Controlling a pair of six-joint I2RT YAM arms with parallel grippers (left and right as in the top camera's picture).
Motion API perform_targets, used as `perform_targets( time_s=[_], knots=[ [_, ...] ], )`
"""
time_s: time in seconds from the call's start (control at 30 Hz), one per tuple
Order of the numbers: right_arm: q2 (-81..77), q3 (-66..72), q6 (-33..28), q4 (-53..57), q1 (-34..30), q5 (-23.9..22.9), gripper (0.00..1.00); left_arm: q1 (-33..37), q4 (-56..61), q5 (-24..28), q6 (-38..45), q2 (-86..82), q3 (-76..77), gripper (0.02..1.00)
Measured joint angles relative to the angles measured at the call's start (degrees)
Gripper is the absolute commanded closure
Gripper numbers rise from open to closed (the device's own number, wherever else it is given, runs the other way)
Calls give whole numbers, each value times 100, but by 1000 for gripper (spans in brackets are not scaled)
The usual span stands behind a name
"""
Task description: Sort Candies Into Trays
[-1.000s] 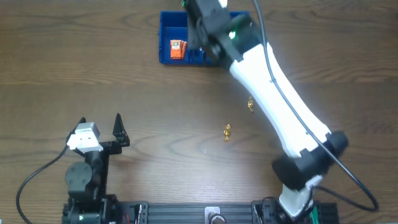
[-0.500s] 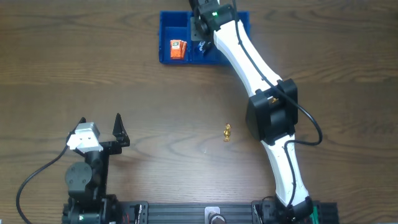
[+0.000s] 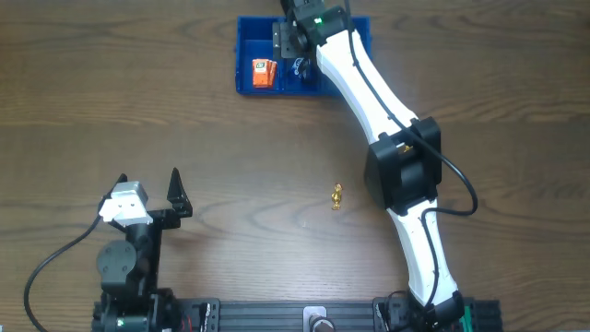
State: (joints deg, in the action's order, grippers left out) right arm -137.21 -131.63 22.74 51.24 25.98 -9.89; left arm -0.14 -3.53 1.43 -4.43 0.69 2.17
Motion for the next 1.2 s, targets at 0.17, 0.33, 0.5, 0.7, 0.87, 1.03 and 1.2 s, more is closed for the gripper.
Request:
perform_targets(
  time_s=[0.17, 0.33, 0.5, 0.7, 0.87, 1.03, 1.2],
  knots=[
    [79, 2, 0, 433, 164, 7, 117, 0, -2, 0, 2, 0, 0, 20],
    [1093, 111, -2, 1703, 343, -70, 117, 0, 0, 0, 0, 0, 0, 20],
    [3462, 1652, 28, 1779, 586, -236, 117, 0, 0, 0, 0, -2, -2, 20],
    [4769, 5123, 754, 802, 697, -192, 121, 0, 0, -2, 2, -4, 0, 20],
    [4758, 6953, 1126, -186, 699, 170, 130, 0, 0, -2, 0, -7, -2, 20],
    [4712, 7547, 1246, -651, 715, 470, 152, 0, 0, -2, 2, -4, 0, 20],
    [4378, 7563, 1268, -651, 911, 616, 169, 0, 0, 0, 0, -4, 0, 20]
  ],
)
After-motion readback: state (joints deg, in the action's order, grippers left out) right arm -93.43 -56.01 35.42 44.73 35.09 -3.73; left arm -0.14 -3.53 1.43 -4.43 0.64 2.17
